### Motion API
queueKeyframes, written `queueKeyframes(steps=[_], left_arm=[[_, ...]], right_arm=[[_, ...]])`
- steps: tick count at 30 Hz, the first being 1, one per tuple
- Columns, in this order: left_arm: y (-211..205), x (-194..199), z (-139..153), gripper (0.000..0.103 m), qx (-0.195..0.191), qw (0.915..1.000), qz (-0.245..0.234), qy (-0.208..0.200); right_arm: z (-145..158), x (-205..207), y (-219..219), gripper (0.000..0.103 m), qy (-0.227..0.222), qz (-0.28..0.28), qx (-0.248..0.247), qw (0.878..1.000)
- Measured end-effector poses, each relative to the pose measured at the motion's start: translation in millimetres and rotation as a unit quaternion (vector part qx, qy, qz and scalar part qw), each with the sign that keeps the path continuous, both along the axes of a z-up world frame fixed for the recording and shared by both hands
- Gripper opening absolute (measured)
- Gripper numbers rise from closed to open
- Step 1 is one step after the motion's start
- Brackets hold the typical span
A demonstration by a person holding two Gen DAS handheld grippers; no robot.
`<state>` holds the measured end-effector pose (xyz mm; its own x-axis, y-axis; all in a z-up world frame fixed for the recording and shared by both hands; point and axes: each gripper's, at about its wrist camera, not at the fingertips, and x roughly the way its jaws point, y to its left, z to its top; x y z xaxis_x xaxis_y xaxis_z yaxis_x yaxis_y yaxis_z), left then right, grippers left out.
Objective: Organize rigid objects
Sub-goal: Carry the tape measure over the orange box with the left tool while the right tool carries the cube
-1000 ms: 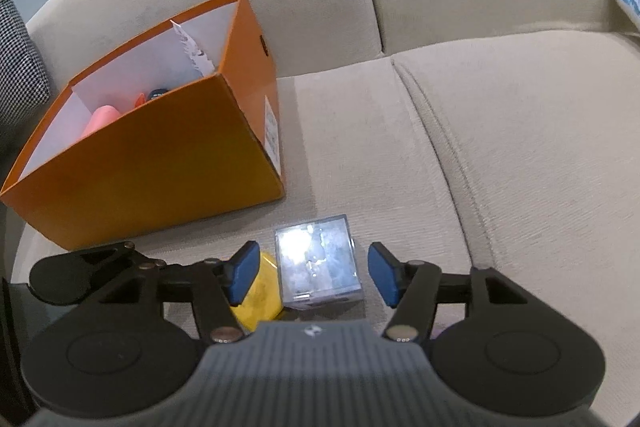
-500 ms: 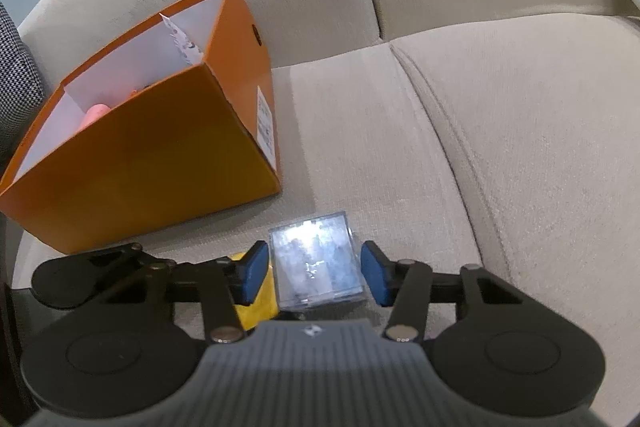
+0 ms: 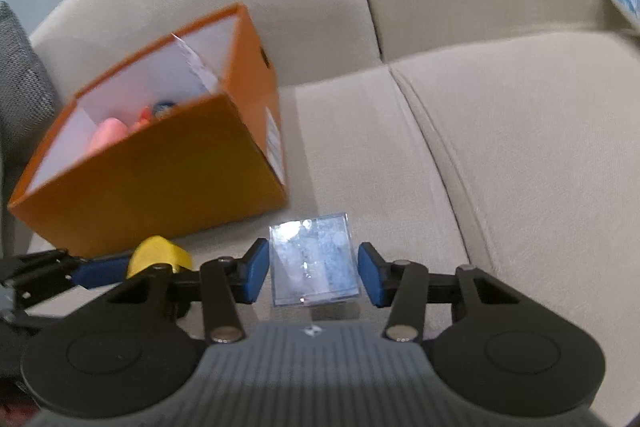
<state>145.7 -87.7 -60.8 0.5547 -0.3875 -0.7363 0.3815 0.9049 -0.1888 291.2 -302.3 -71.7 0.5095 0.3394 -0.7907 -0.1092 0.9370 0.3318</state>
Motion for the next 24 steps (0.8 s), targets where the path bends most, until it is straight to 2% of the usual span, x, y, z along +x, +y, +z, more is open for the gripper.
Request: queueKeyframes(steps=[3, 7, 11, 16, 21, 24], left_arm=[[17.9, 0.4, 27.6, 0.061, -0.018, 0.9996, 0.007, -0.022], [31.5, 22.4, 54.6, 0.061, -0.027, 0.9986, 0.009, -0.046], [47.6, 54.2, 73.2, 0.061, -0.026, 0.9983, 0.014, -0.05], [55.8, 81.6, 75.0, 0.061, 0.007, 0.9988, -0.004, -0.048], [64.6, 113.5, 53.1, 0.061, 0.012, 0.9999, -0.005, -0.006], [68.0, 129.8, 39.3, 0.061, 0.012, 0.9998, -0.008, 0.015]], right_arm=[[35.3, 2.1, 6.6, 0.05, -0.039, 0.022, 0.019, 0.999], [79.5, 11.0, 26.2, 0.05, -0.102, 0.076, 0.004, 0.992], [102.0, 39.8, 47.9, 0.05, -0.114, 0.133, -0.01, 0.985], [99.3, 81.8, 83.7, 0.05, -0.112, 0.213, -0.08, 0.967], [67.1, 126.7, 121.4, 0.05, -0.058, 0.3, -0.137, 0.942], [47.0, 143.0, 138.0, 0.05, -0.032, 0.344, -0.173, 0.922]])
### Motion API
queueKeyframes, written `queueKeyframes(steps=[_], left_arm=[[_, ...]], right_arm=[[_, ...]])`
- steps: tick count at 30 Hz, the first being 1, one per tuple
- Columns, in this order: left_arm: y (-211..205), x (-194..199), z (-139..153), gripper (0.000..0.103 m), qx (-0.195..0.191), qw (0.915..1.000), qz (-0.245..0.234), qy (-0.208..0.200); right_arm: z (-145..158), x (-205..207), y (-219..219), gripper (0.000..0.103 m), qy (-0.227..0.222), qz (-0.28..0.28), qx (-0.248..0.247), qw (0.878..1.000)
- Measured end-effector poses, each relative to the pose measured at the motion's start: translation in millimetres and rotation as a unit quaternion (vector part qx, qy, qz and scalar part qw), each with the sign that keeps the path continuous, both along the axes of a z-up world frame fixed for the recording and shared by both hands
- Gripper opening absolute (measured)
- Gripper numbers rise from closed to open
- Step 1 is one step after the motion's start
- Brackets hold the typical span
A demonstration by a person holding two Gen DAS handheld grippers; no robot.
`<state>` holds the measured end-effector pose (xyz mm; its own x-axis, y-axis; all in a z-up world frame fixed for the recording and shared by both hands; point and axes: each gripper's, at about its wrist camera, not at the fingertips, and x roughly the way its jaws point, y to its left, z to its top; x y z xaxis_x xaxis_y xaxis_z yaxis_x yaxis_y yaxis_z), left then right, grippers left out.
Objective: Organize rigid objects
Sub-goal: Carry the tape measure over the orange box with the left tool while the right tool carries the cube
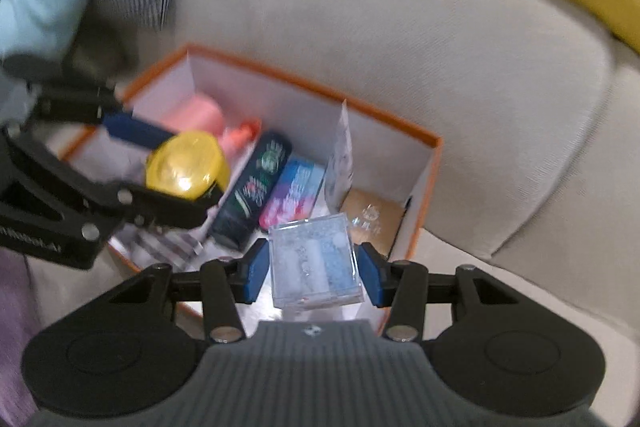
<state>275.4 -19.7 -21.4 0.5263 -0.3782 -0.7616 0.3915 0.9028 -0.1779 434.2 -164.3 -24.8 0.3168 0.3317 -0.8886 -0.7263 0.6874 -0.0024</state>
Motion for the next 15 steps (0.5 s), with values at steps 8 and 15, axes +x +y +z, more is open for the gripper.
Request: queueKeyframes(steps=[8, 15], left_arm=[[-0.8, 22.0, -27.3, 0.061, 0.018, 0.9992, -0.029, 0.021], [-5.7, 36.3, -40.6, 0.061, 0.034, 0.9975, -0.049, 0.039]], right_arm=[[-40.0, 23.1, 33.4, 0.05, 0.045, 0.082, -0.078, 0.993], [-63.0, 29.9, 47.0, 0.051, 0.065, 0.129, -0.132, 0.981]])
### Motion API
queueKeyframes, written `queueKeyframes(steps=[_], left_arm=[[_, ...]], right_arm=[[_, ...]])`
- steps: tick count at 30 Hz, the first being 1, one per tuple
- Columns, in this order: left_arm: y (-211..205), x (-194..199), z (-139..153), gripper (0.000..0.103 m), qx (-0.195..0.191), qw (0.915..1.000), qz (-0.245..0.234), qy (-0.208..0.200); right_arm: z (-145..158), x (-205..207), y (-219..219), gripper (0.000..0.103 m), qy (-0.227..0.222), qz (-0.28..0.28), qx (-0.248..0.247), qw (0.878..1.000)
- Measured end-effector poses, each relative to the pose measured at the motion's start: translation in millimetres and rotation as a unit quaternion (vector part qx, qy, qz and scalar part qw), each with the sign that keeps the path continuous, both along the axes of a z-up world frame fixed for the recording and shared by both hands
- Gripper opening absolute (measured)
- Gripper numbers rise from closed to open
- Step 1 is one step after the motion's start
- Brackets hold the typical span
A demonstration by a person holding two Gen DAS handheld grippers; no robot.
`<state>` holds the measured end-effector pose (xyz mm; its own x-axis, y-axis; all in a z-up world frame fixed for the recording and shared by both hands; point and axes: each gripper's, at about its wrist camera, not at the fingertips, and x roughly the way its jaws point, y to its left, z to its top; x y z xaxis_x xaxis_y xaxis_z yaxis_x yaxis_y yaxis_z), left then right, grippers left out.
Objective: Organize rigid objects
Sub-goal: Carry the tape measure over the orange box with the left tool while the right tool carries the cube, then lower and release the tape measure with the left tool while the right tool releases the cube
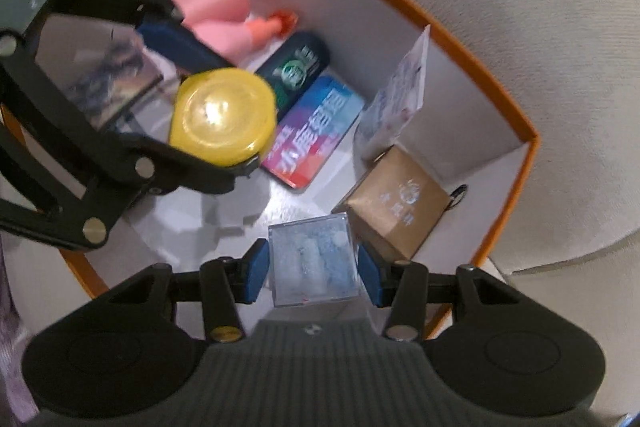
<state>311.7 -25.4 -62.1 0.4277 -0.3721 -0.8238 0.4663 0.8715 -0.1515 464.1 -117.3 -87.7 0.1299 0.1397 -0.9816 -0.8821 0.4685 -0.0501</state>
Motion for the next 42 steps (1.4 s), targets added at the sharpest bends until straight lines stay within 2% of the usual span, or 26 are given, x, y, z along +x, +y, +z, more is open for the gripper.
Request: queueKeyframes(steps=[5, 8, 10, 13, 19, 23, 27, 31, 33, 37, 42], left_arm=[[-4.8, 7.8, -3.6, 0.061, 0.0, 0.9999, -0.001, 0.017], [-10.1, 10.3, -5.8, 0.061, 0.003, 0.9997, -0.01, 0.022], [-15.7, 11.7, -7.9, 0.061, 0.008, 0.9994, -0.016, 0.028], [-26.3, 14.2, -12.6, 0.061, 0.028, 0.9987, -0.021, 0.038], [-49.2, 19.7, -24.5, 0.061, 0.061, 0.9951, -0.048, 0.061], [-54.2, 27.8, -34.2, 0.061, 0.074, 0.9914, -0.057, 0.09], [-61.0, 36.0, -42.5, 0.061, 0.114, 0.9861, -0.058, 0.106], [-63.4, 44.2, -50.0, 0.062, 0.103, 0.9835, -0.061, 0.136], [-62.7, 44.1, -51.8, 0.066, 0.102, 0.9834, -0.058, 0.138], [-55.5, 41.3, -42.9, 0.07, 0.096, 0.986, -0.051, 0.126], [-29.1, 28.6, -6.6, 0.07, 0.072, 0.9925, -0.04, 0.091]], right_arm=[[-1.1, 2.8, 3.2, 0.048, 0.0, 0.025, -0.023, 0.999], [2.3, 2.1, 2.6, 0.048, -0.024, 0.041, -0.041, 0.998], [10.0, 2.5, -1.2, 0.048, -0.032, 0.037, -0.028, 0.998], [24.1, -1.2, -7.9, 0.051, -0.048, 0.029, -0.002, 0.998], [23.5, -16.1, -14.0, 0.051, -0.085, 0.062, -0.021, 0.994], [25.2, -15.8, -18.9, 0.052, -0.09, 0.054, -0.009, 0.994], [29.0, -16.3, -21.5, 0.054, -0.091, 0.042, 0.003, 0.995], [31.1, -18.5, -22.8, 0.055, -0.092, 0.035, 0.008, 0.995], [32.5, -20.2, -23.9, 0.055, -0.09, 0.032, 0.011, 0.995], [40.3, -26.1, -26.9, 0.056, -0.087, 0.025, 0.013, 0.996], [50.0, -30.4, -29.5, 0.057, -0.082, 0.003, 0.019, 0.996]])
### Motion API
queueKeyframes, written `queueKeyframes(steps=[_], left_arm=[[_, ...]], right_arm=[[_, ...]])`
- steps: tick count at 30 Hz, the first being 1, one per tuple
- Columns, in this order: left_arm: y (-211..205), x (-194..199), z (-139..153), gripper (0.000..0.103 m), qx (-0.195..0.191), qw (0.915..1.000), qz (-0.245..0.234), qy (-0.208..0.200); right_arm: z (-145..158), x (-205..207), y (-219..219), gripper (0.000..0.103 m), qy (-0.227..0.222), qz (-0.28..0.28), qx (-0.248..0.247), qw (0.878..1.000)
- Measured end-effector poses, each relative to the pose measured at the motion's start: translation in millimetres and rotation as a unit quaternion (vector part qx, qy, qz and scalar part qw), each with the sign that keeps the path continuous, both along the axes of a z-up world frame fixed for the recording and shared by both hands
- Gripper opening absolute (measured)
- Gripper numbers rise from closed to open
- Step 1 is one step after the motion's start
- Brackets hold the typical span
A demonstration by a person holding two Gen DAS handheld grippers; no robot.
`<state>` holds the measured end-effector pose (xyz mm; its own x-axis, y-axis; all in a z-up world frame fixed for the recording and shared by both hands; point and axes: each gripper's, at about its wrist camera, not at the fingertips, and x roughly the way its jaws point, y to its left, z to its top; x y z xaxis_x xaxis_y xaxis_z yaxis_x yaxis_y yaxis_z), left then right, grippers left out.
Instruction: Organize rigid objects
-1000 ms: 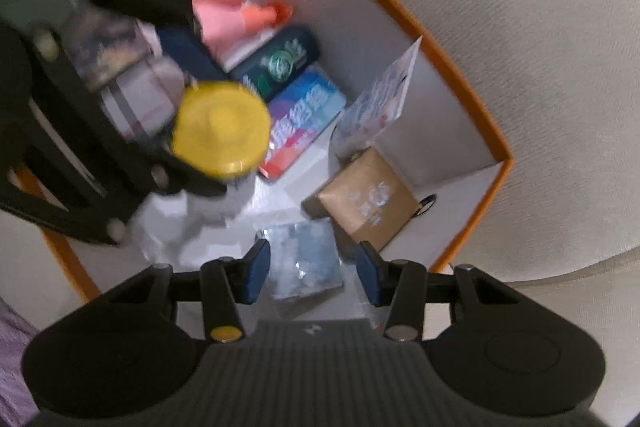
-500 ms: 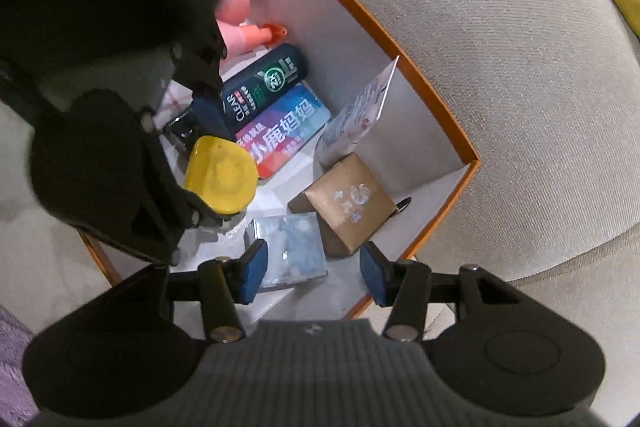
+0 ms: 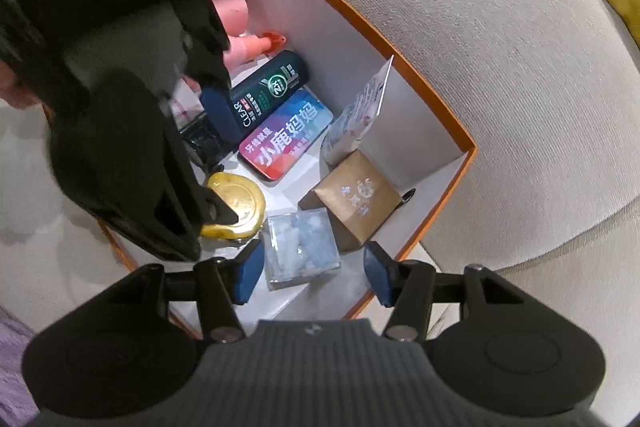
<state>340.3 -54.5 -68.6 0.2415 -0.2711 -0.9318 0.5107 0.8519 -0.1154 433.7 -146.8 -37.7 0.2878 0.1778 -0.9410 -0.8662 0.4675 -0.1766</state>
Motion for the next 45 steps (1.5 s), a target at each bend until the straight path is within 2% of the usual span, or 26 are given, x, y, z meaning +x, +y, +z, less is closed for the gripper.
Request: queueKeyframes(steps=[5, 9, 14, 16, 20, 22, 24, 25, 26, 29, 30, 31, 33, 34, 36, 38, 40, 41, 45], left_arm=[[25.6, -22.2, 45.4, 0.07, -0.016, 0.9984, 0.017, -0.051], [31.2, -41.6, 81.2, 0.07, -0.014, 0.9951, 0.031, -0.093], [44.3, -73.0, 123.3, 0.07, -0.019, 0.9865, 0.053, -0.154], [50.5, -87.3, 142.5, 0.07, -0.02, 0.9814, 0.065, -0.18], [64.1, -119.2, 171.6, 0.07, -0.032, 0.9683, 0.091, -0.23], [71.2, -133.2, 179.7, 0.071, -0.039, 0.959, 0.107, -0.259], [77.8, -152.4, 193.1, 0.075, -0.044, 0.9441, 0.132, -0.299], [80.9, -163.9, 198.3, 0.078, -0.049, 0.9326, 0.152, -0.324], [84.3, -176.6, 199.8, 0.083, -0.056, 0.9181, 0.176, -0.351], [91.8, -209.6, 191.2, 0.088, -0.091, 0.8823, 0.238, -0.396], [92.6, -219.1, 185.4, 0.089, -0.1, 0.8749, 0.255, -0.399], [92.5, -225.3, 179.8, 0.09, -0.098, 0.8738, 0.265, -0.396], [87.4, -238.7, 166.2, 0.093, -0.08, 0.8676, 0.282, -0.402], [85.1, -244.8, 160.7, 0.1, -0.069, 0.8619, 0.293, -0.408], [79.9, -252.6, 147.2, 0.103, -0.046, 0.8501, 0.31, -0.423], [77.4, -255.7, 135.4, 0.103, -0.028, 0.8483, 0.313, -0.426], [78.3, -253.1, 124.8, 0.103, -0.013, 0.8509, 0.322, -0.415], [81.2, -254.9, 120.2, 0.103, -0.018, 0.8528, 0.324, -0.409], [87.9, -259.7, 100.8, 0.103, -0.051, 0.8571, 0.338, -0.385]], right_arm=[[19.6, -5.0, -3.3, 0.058, 0.004, -0.027, 0.016, 0.999], [42.1, -14.9, -3.4, 0.058, -0.005, -0.039, 0.028, 0.999], [82.1, -36.8, -0.6, 0.059, -0.029, -0.049, 0.049, 0.997], [100.6, -47.2, 0.3, 0.062, -0.04, -0.059, 0.066, 0.995], [129.7, -66.8, 1.2, 0.063, -0.055, -0.088, 0.113, 0.988], [143.0, -79.0, 1.7, 0.063, -0.068, -0.105, 0.14, 0.982], [154.1, -92.0, 0.4, 0.067, -0.085, -0.127, 0.172, 0.973], [159.5, -98.7, -1.4, 0.069, -0.091, -0.139, 0.194, 0.967], [162.9, -105.2, -3.6, 0.073, -0.099, -0.15, 0.217, 0.959], [168.0, -133.9, -11.3, 0.076, -0.127, -0.182, 0.285, 0.933], [167.7, -145.6, -13.7, 0.081, -0.137, -0.195, 0.303, 0.922], [165.4, -156.6, -16.0, 0.083, -0.144, -0.207, 0.321, 0.913], [156.7, -173.9, -19.9, 0.085, -0.15, -0.226, 0.351, 0.896], [150.0, -183.4, -20.9, 0.086, -0.151, -0.241, 0.361, 0.888], [137.1, -196.4, -22.5, 0.086, -0.155, -0.275, 0.37, 0.874], [122.0, -209.1, -24.7, 0.088, -0.154, -0.309, 0.376, 0.86], [107.9, -217.0, -25.6, 0.091, -0.155, -0.343, 0.371, 0.849], [100.8, -218.9, -26.1, 0.092, -0.157, -0.357, 0.366, 0.845], [78.8, -218.1, -26.5, 0.095, -0.152, -0.386, 0.342, 0.843]])
